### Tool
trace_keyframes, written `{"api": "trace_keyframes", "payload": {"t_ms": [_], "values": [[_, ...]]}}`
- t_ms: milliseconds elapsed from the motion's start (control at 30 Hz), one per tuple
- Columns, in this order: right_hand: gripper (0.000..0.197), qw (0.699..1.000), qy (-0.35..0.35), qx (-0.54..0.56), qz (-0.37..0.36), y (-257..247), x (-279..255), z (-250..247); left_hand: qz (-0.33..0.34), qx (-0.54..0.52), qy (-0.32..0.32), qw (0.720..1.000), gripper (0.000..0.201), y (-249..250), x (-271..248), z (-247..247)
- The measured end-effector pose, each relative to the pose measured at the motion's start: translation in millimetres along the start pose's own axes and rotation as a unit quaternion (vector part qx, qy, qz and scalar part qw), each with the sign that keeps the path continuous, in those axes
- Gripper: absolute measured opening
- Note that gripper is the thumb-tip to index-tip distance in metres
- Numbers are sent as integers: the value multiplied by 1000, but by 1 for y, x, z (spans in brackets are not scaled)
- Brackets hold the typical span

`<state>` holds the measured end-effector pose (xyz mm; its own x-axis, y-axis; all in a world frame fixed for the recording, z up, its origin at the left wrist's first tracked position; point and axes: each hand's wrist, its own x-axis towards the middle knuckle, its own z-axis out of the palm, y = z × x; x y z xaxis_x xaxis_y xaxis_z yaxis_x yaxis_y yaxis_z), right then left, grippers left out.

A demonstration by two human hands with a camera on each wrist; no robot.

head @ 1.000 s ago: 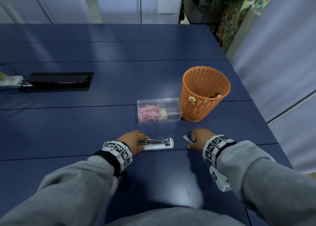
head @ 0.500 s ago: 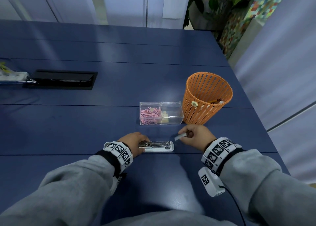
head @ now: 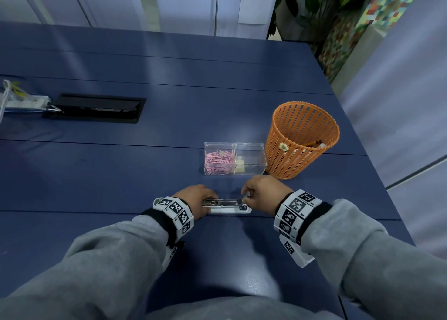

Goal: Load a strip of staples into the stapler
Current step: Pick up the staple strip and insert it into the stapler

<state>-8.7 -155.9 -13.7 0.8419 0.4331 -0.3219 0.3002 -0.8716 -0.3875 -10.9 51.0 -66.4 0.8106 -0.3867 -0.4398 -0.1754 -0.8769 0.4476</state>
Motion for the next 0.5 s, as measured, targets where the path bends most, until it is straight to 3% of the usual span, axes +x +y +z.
{"api": "trace_keyframes", "payload": {"t_ms": [333,500], "values": [[26,997,-59,-53,-11,-3,16,14,0,1,7,1000,38,-3,0,1],[26,998,-57,-31,-8,1,20,22,-39,10,18,999,42,-22,-11,-7]]}}
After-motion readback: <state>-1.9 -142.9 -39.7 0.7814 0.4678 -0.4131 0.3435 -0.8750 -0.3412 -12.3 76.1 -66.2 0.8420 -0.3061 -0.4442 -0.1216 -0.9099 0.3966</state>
